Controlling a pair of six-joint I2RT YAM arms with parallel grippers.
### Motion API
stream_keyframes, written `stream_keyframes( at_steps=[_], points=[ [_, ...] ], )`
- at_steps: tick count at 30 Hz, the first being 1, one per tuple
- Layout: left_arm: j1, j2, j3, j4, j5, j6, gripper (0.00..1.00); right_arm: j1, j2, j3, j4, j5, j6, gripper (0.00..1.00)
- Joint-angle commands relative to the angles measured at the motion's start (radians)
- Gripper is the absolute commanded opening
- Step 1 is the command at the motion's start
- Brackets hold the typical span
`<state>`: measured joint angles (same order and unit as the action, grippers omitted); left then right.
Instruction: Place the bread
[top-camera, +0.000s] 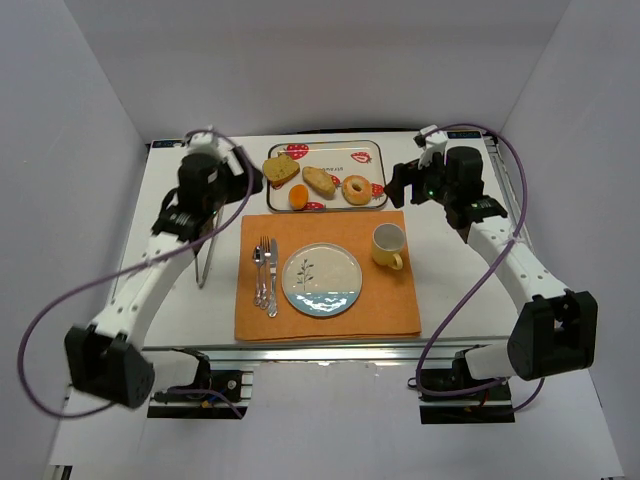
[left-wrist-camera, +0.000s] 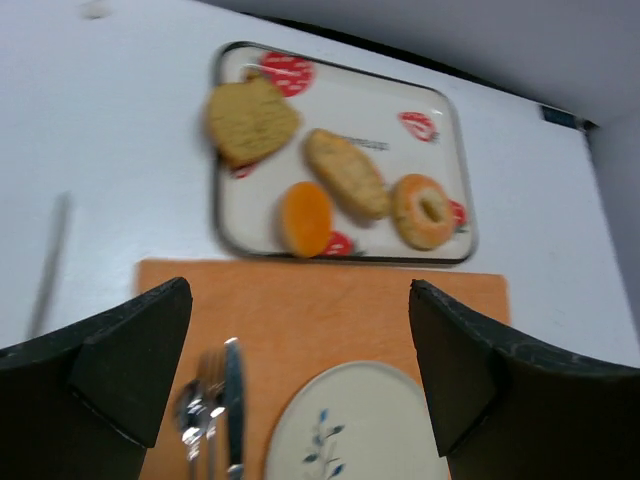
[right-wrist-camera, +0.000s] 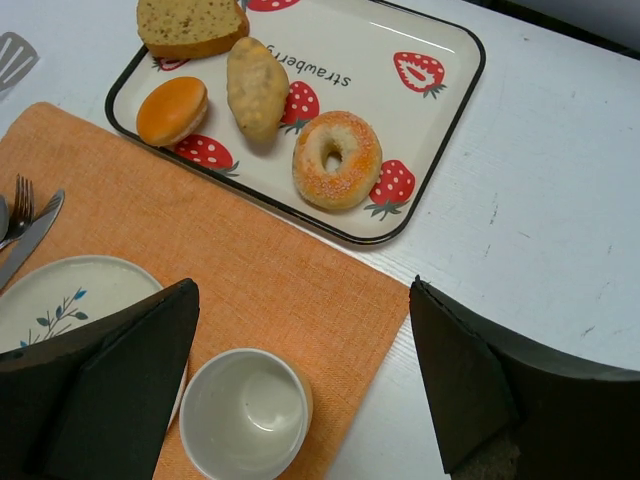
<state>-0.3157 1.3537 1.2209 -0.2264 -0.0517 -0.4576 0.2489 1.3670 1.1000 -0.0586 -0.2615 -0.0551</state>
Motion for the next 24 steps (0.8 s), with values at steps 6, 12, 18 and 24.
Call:
stream_keyframes(
  at_steps=[6,12,18,24],
  points=[
    [0.207,-0.398,-0.310,-0.266,-0.146,0.059,0.18,-0.031,-0.011,0.020,-0.112,-0.624,-0.438,0.69],
    [0.414,-0.311,-0.327,-0.337,0.050,0.187,0.00,-0.017,0.061,0.090,-0.251,-0.780,-0.529,0.40],
    [0.452,-0.062,-0.273,-0.340,0.150,0.306,0.74,-0.011,0.084,0.107,-0.279,-0.737,-0.543,0.75],
    [0.454,0.100,-0.258,-0.251,0.177,0.454,0.76,-0.011,0.052,0.051,-0.256,-0.717,-0.532,0.76]
  ],
)
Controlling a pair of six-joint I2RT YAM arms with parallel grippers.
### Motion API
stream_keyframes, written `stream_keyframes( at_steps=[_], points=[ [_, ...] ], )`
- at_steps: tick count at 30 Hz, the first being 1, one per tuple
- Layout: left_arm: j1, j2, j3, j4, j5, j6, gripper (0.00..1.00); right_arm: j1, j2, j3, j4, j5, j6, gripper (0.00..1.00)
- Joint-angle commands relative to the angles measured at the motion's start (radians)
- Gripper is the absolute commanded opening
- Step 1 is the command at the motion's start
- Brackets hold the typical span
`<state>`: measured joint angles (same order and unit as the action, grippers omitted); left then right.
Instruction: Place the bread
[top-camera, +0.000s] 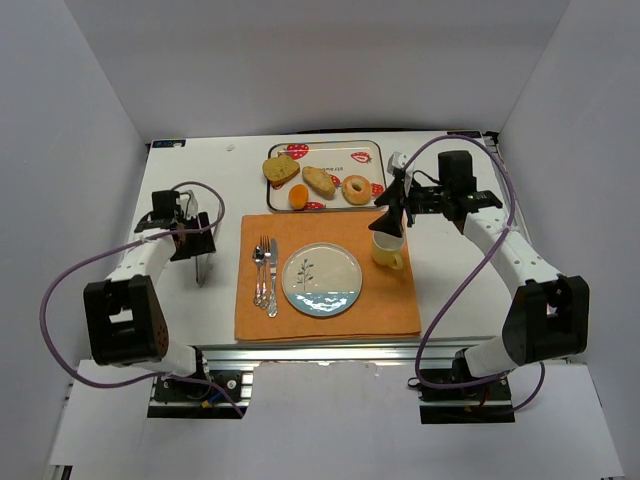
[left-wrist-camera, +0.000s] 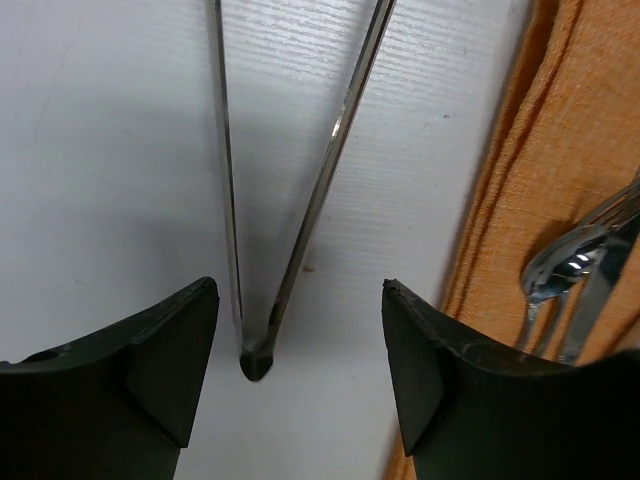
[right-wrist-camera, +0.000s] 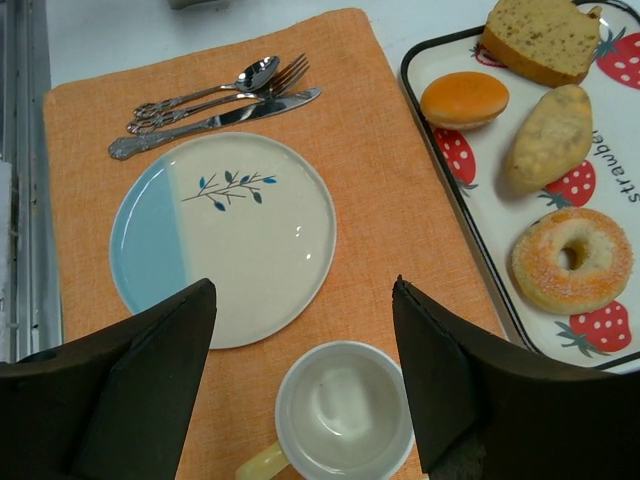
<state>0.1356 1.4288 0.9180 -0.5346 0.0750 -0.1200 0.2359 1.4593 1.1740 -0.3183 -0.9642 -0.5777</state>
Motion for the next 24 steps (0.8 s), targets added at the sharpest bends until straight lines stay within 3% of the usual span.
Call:
stream_keyframes(
  at_steps=[1,15,21,22,24],
  points=[
    [0.001,0.042,0.041,0.088,0.052,0.170,0.76,0.002,-0.048,-0.031,0.015,-0.013,-0.007,0.76],
    [0.001,0.288,0.065,0.183,0.025,0.289,0.72,0.000,-0.048,-0.036,0.021,0.001,0.007,0.77],
    [0.002,0.277,-0.001,0.208,0.048,0.289,0.54,-0.007,-0.057,-0.046,0.035,0.019,0.018,0.78],
    [0.002,0.277,-0.010,0.209,0.049,0.277,0.40,-0.007,-0.057,-0.047,0.035,0.019,0.019,0.78],
    [0.002,0.277,-0.007,0.205,0.048,0.266,0.27,-0.012,-0.057,-0.048,0.035,0.019,0.021,0.77]
  ],
)
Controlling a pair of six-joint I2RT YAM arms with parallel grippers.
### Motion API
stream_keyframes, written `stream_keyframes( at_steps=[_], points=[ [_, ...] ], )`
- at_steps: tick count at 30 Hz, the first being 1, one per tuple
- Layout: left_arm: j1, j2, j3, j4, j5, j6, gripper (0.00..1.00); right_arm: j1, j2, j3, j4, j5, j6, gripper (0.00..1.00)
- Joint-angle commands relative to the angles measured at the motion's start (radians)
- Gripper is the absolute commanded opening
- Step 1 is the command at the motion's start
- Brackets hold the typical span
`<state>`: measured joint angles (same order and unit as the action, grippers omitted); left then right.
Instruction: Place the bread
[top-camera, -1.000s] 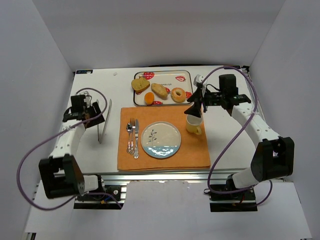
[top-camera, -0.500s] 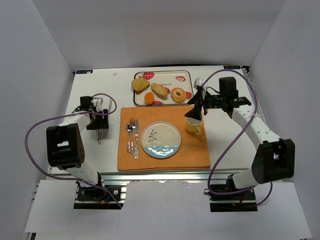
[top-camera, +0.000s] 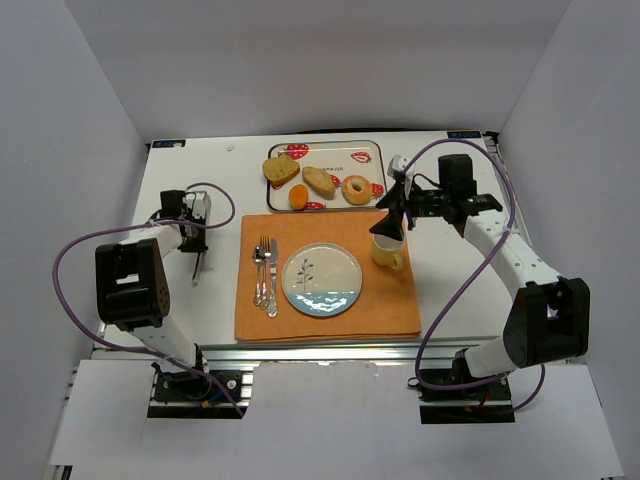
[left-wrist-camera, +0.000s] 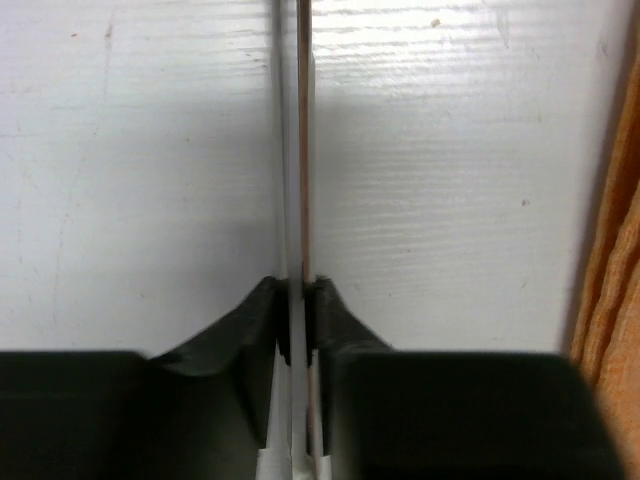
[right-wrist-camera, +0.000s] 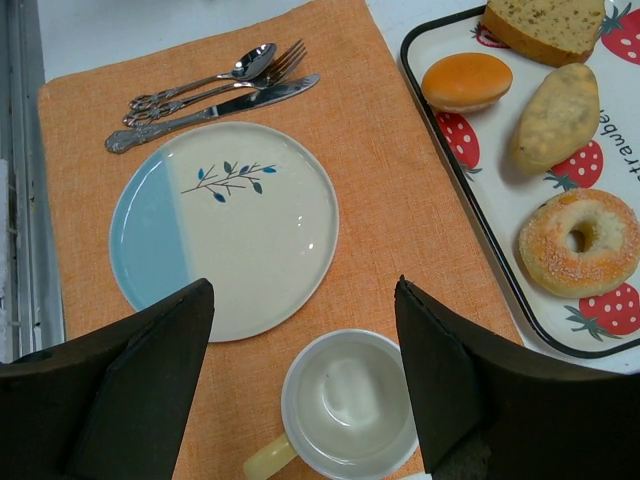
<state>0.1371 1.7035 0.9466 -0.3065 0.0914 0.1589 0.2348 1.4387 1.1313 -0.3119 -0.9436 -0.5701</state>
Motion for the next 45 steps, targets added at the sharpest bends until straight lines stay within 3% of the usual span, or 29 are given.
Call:
stream_keyframes(
  at_steps=[1,2,6,12,19,29,45],
  points=[
    [0.001,-0.002,-0.029,-0.023,0.030,-0.028,0.21,-0.012,-0.037,-0.004,0.028,-0.001,0.012,0.78],
    [0.001,-0.019,-0.023,-0.023,0.016,-0.039,0.15,-0.014,-0.037,-0.002,0.028,-0.001,0.012,0.78],
    [0.001,-0.083,0.044,-0.052,-0.008,-0.128,0.09,-0.023,-0.034,0.001,0.027,-0.004,0.010,0.78],
    [-0.019,-0.189,0.129,-0.010,0.140,-0.473,0.28,-0.032,-0.034,0.004,0.028,-0.006,0.016,0.78],
    [-0.169,-0.275,0.092,0.133,0.300,-0.775,0.41,-0.040,-0.041,-0.007,0.033,-0.015,0.022,0.78],
    [-0.244,-0.251,0.193,-0.011,0.275,-0.772,0.51,-0.045,-0.049,-0.022,0.042,-0.034,0.029,0.78],
    [-0.320,-0.166,0.199,-0.010,0.243,-0.794,0.52,-0.055,-0.077,-0.051,0.053,-0.037,0.032,0.78]
  ],
)
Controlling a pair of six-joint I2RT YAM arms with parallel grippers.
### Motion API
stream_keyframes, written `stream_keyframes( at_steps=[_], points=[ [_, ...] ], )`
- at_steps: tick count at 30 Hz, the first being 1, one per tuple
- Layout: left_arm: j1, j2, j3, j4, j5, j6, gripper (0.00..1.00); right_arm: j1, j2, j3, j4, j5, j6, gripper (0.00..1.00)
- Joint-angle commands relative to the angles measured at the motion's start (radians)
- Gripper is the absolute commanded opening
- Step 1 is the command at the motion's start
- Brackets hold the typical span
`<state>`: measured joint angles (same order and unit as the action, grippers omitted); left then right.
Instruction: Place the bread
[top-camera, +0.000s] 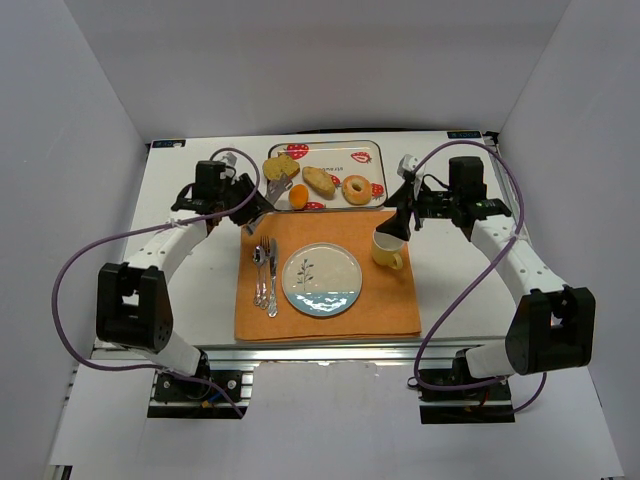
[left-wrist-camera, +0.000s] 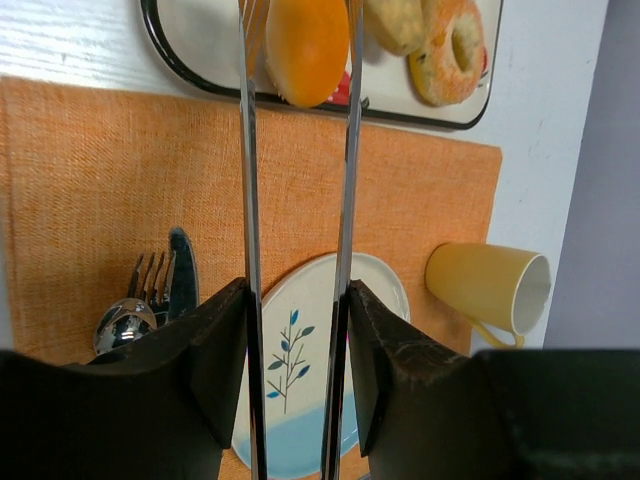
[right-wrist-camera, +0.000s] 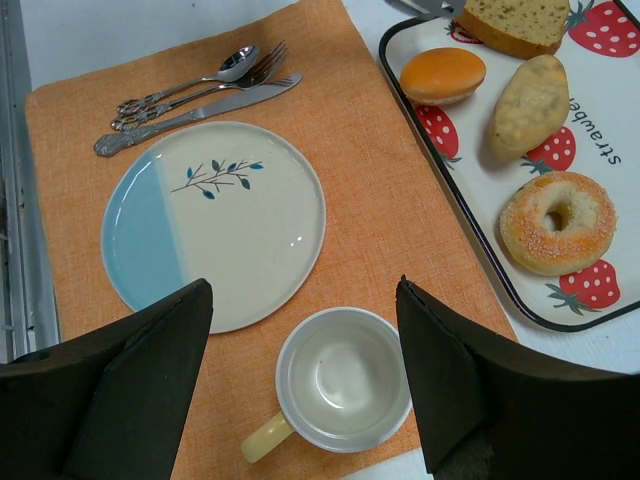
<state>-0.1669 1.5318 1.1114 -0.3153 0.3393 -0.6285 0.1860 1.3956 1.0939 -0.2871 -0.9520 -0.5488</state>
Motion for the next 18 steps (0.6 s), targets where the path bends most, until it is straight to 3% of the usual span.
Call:
stream_keyframes(
  at_steps=[1,18],
  points=[
    [-0.019,0.013,0.036,-0.002,-0.005,-0.007,0.52,-0.006,-0.033,-0.015,0.028,-0.030,0.012,0.78],
    [-0.023,0.085,0.036,0.058,0.039,-0.030,0.56,-0.014,-0.032,-0.023,0.034,-0.036,0.016,0.79]
  ],
)
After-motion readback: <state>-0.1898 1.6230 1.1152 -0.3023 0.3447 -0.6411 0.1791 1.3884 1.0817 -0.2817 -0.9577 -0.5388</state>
